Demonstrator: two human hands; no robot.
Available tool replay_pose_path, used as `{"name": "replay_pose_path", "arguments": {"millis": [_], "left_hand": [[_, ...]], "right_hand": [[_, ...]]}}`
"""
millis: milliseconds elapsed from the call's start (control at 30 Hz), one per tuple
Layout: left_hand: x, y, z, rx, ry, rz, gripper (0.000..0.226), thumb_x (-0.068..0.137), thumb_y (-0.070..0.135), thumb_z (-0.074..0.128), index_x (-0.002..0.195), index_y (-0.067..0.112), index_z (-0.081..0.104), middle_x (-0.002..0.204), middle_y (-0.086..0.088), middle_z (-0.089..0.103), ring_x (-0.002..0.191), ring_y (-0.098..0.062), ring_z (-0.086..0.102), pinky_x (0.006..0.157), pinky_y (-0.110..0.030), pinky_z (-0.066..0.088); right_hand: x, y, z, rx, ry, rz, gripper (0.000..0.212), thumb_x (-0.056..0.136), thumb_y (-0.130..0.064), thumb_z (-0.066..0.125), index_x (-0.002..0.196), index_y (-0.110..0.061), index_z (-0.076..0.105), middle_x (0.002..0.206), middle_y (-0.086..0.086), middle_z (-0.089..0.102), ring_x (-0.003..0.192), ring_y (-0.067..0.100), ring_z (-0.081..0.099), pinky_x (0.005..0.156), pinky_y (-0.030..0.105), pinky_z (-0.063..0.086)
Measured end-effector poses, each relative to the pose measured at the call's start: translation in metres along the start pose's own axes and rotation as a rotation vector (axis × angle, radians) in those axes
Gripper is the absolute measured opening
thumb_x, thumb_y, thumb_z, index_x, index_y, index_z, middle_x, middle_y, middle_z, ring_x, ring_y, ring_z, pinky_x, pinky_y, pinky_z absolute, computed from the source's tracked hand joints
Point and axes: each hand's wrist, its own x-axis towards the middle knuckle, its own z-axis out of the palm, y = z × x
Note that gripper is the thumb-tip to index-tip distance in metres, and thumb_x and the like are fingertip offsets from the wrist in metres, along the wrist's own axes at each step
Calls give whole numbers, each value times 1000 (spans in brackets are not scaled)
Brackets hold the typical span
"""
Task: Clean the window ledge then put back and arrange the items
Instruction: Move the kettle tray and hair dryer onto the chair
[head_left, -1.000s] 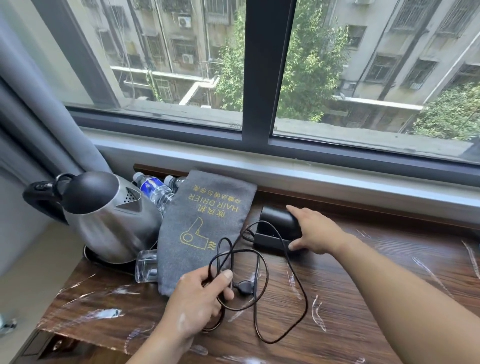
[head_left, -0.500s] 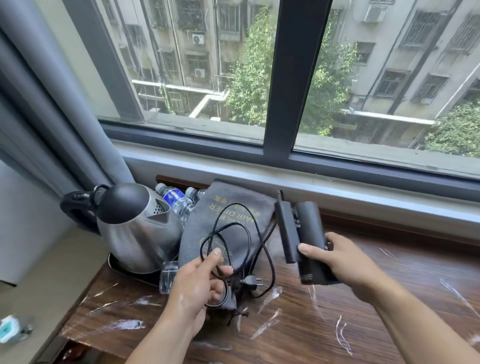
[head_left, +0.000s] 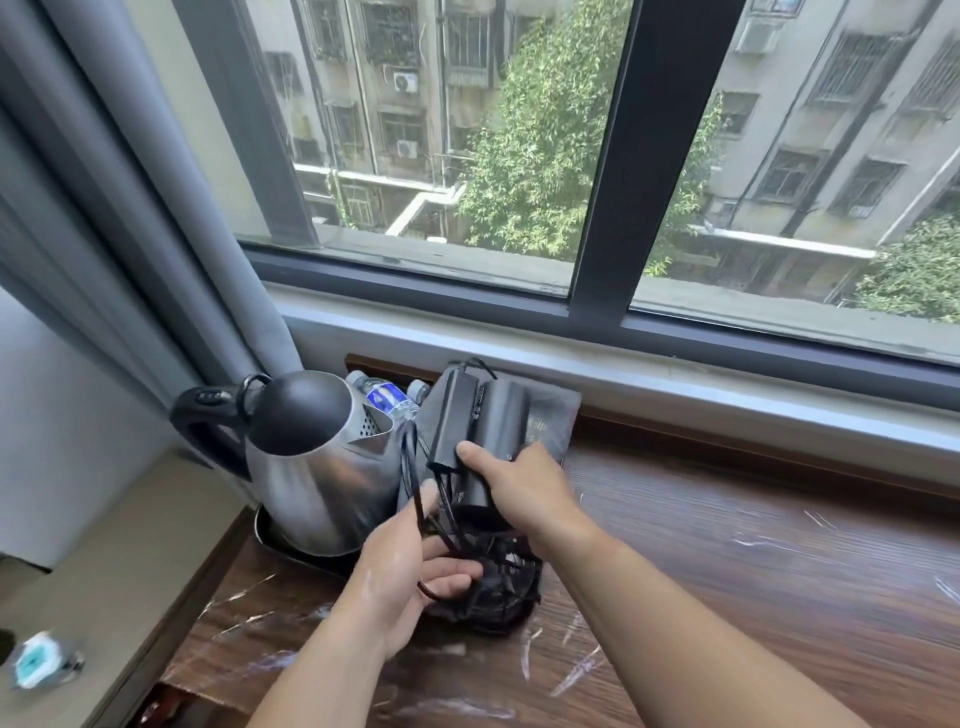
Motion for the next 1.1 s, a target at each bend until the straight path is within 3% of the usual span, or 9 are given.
{"name": "replay_pose_path", "arguments": {"millis": [167, 300, 433, 600, 667, 800, 933, 1033, 1100], "left_hand": [[-14, 3, -23, -75, 80, 84, 40, 105, 45, 43, 104, 15, 70, 87, -19, 76, 81, -37, 65, 75, -41, 52], [-27, 0, -51, -13, 203, 268, 30, 103, 39, 48, 107, 22, 72, 94, -8, 78, 89, -31, 68, 86, -47, 54], [-40, 0, -60, 492, 347, 754, 39, 70, 59, 60, 103, 40, 70, 95, 10, 72, 75, -8, 66, 72, -16, 51], [-5, -4, -60, 956, 469, 1135, 31, 84, 11, 72, 115, 8, 73, 84, 8, 64, 70, -7, 54, 79, -12, 45], [5, -9, -66, 1059, 464, 1239, 29, 88, 9, 66, 115, 0, 72, 89, -1, 68, 77, -8, 55, 89, -13, 43], [19, -10, -73, 1205, 454, 1230, 35, 93, 16, 54, 117, 0, 72, 96, -5, 71, 87, -19, 67, 90, -26, 49], [10, -13, -64, 1267, 619, 1088, 39, 88, 26, 53, 116, 11, 76, 89, -1, 69, 69, -33, 70, 57, -43, 60], [4, -19, -64, 1247, 674, 1066, 40, 88, 27, 51, 114, 10, 76, 88, -4, 71, 67, -35, 71, 54, -45, 60], [5, -23, -65, 1248, 680, 1071, 43, 90, 30, 47, 115, 7, 74, 87, -5, 70, 66, -33, 69, 59, -45, 61]], "right_hand": [[-10, -13, 15, -158, 67, -98, 79, 84, -68, 60, 132, -7, 41, 133, 15, 59, 121, 33, 56, 94, 36, 44], [-19, -9, 21, -191, 5, -233, 60, 91, -60, 53, 131, -17, 42, 131, 13, 59, 119, 30, 55, 96, 37, 44], [-24, -3, 23, -216, -22, -252, 54, 87, -67, 52, 123, -28, 42, 121, 6, 65, 110, 29, 60, 85, 37, 44], [-28, 2, 34, -330, 37, -224, 78, 92, -72, 37, 147, -18, 24, 131, 19, 60, 122, 37, 56, 97, 45, 46], [-28, 7, 29, -443, 40, -224, 89, 92, -75, 31, 156, -15, 15, 144, 17, 47, 133, 36, 45, 106, 46, 40], [-25, 25, 13, -609, 35, -307, 94, 83, -86, 20, 155, -26, 22, 151, 2, 27, 140, 29, 27, 112, 50, 30], [-30, 45, -5, -581, 71, -409, 90, 78, -90, 18, 153, -39, 25, 162, -3, 13, 150, 21, 7, 120, 52, 14], [-26, 62, -27, -438, 141, -367, 88, 82, -85, 28, 155, -36, 23, 163, -2, 13, 151, 18, 7, 124, 45, 7], [-20, 70, -36, -258, 52, -190, 90, 86, -77, 41, 155, -23, 26, 161, 5, 26, 149, 21, 23, 120, 38, 19]]}}
